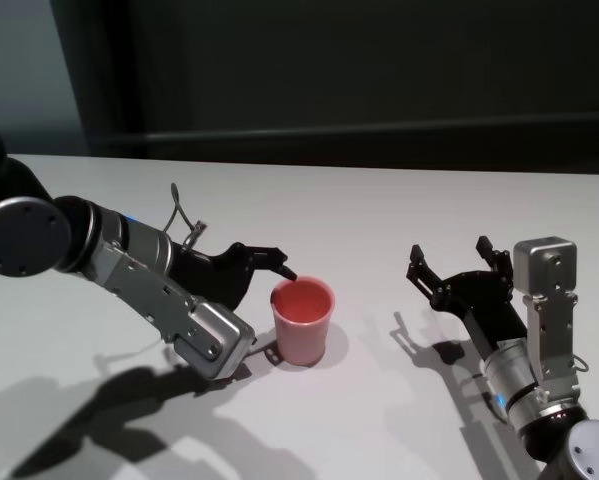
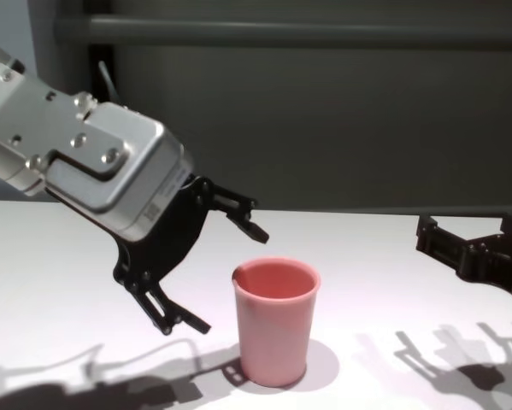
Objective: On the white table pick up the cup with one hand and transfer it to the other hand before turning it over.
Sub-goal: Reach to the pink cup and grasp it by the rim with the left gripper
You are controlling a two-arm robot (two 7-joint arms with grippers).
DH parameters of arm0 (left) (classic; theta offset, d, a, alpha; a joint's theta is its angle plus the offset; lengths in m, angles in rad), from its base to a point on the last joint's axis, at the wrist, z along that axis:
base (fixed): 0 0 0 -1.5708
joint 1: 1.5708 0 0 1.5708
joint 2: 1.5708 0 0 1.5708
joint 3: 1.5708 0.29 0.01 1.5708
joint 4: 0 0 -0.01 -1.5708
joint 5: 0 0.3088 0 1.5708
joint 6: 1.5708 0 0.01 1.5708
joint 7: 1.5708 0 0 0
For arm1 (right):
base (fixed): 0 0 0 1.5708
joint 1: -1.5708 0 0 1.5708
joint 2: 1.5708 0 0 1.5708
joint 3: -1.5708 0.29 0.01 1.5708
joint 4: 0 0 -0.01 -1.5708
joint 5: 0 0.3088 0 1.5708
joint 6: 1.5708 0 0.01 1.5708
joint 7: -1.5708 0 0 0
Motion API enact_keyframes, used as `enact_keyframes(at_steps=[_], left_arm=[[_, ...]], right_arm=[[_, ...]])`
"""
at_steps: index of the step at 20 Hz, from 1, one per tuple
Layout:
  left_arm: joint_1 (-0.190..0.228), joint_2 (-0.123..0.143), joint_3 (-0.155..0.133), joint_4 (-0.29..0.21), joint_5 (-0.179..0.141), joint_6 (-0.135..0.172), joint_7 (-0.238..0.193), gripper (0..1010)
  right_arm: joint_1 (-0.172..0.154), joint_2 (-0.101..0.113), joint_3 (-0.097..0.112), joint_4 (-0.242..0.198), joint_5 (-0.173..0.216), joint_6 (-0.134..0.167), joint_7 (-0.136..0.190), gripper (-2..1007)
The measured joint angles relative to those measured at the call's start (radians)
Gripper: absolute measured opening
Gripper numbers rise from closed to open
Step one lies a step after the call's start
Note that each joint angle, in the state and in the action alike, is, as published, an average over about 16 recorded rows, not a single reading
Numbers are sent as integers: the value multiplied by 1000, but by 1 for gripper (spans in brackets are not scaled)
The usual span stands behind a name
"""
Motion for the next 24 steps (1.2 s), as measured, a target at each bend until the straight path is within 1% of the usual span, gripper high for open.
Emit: enact_keyframes(at_steps=[5, 10, 24], left_arm=[[-35, -21, 34, 27, 6, -19, -27, 1003], [-60, -38, 65, 51, 10, -35, -47, 1003], [-123, -70, 142, 92, 33, -73, -96, 1003]], right_arm=[[0, 0, 0, 0, 0, 0, 0, 1002], [0, 0, 0, 0, 0, 0, 0, 1002], [0, 0, 0, 0, 0, 0, 0, 1002]])
